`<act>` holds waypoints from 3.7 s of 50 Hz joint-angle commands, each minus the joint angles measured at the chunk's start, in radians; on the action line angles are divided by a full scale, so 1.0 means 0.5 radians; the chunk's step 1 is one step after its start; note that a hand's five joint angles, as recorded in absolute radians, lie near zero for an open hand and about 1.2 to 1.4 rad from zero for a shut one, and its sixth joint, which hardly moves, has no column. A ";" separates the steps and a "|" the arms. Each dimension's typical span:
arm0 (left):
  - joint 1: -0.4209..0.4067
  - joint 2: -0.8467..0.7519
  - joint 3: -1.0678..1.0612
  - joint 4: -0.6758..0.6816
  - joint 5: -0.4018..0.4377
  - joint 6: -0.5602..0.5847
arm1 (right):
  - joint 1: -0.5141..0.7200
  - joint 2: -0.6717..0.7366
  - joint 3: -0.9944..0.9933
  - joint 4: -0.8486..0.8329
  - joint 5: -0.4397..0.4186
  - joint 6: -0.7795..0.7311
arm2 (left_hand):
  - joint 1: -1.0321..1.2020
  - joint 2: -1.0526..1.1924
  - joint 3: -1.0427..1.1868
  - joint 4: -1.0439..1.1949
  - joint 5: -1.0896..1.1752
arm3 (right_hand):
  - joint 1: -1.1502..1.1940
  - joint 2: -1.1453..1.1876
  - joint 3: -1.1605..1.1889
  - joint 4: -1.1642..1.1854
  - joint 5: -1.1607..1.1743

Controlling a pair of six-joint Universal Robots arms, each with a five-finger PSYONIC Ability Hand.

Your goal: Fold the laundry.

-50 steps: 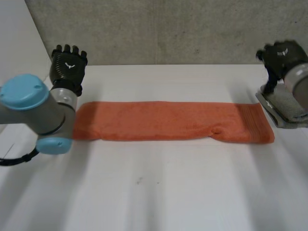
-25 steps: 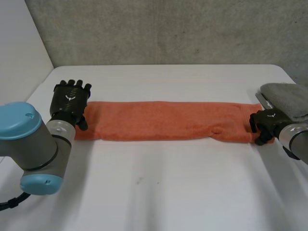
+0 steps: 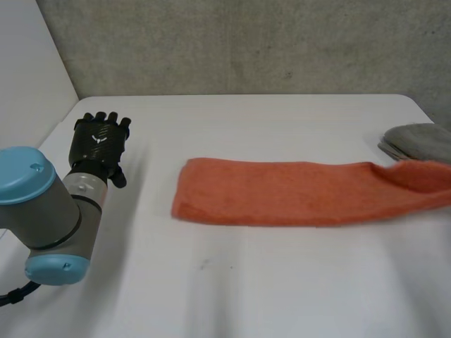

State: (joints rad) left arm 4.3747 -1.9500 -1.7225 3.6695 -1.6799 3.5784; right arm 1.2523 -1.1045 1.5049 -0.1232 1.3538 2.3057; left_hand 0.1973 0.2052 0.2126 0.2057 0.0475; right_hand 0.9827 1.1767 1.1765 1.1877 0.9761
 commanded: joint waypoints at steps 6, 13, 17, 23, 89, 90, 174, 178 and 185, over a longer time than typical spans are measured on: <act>0.003 0.041 -0.016 -0.001 0.000 0.001 | 0.884 -0.052 -0.371 -0.054 0.008 0.181 | -0.045 -0.061 -0.076 -0.062 -0.095 | 0.827 0.439 0.440 0.417 0.491; 0.025 0.071 -0.031 0.000 -0.003 -0.002 | 1.614 0.263 -0.687 -0.207 -0.063 0.126 | -0.045 -0.061 -0.076 -0.062 -0.095 | 0.827 0.439 0.440 0.417 0.491; 0.025 0.071 -0.037 -0.001 -0.003 -0.002 | 1.888 0.530 -0.865 -0.202 -0.203 0.095 | -0.045 -0.061 -0.076 -0.062 -0.095 | 0.827 0.439 0.440 0.417 0.491; 0.022 0.068 -0.037 0.000 0.000 -0.002 | 2.082 0.865 -1.071 -0.183 -0.327 0.055 | -0.045 -0.061 -0.076 -0.062 -0.095 | 0.827 0.439 0.440 0.417 0.491; -0.184 -0.067 0.408 -0.310 0.065 -0.177 | 1.968 0.533 -0.828 0.032 -0.262 0.537 | -0.045 -0.061 -0.076 -0.062 -0.095 | 0.827 0.439 0.440 0.417 0.491; -0.184 -0.067 0.408 -0.316 0.065 -0.183 | 2.005 0.619 -0.859 0.056 -0.372 0.531 | -0.045 -0.061 -0.076 -0.062 -0.095 | 0.827 0.439 0.440 0.417 0.491; -0.426 -0.285 1.669 -1.510 0.921 -0.818 | 1.953 0.789 -0.644 -0.128 0.327 0.985 | 0.056 0.040 0.025 0.039 0.007 | -0.018 -0.406 -0.406 -0.428 -0.354; -0.426 -0.285 1.632 -1.504 0.924 -0.815 | 1.947 0.761 -0.654 -0.161 0.324 0.991 | 0.062 0.046 0.031 0.045 0.012 | 0.213 -0.175 -0.175 -0.197 -0.123; -0.426 -0.294 1.592 -1.501 0.924 -0.815 | 1.941 0.724 -0.730 -0.146 0.321 0.997 | 0.062 0.046 0.031 0.045 0.012 | 0.031 -0.357 -0.357 -0.379 -0.305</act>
State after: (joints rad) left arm 4.1616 -2.0942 -0.9135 2.9177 -1.2189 3.1711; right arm 2.2258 -0.7287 1.1643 -0.2008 1.5145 2.8027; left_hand 0.1981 0.2053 0.2127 0.2058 0.0478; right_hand 0.6881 0.9072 0.8932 0.9062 0.6415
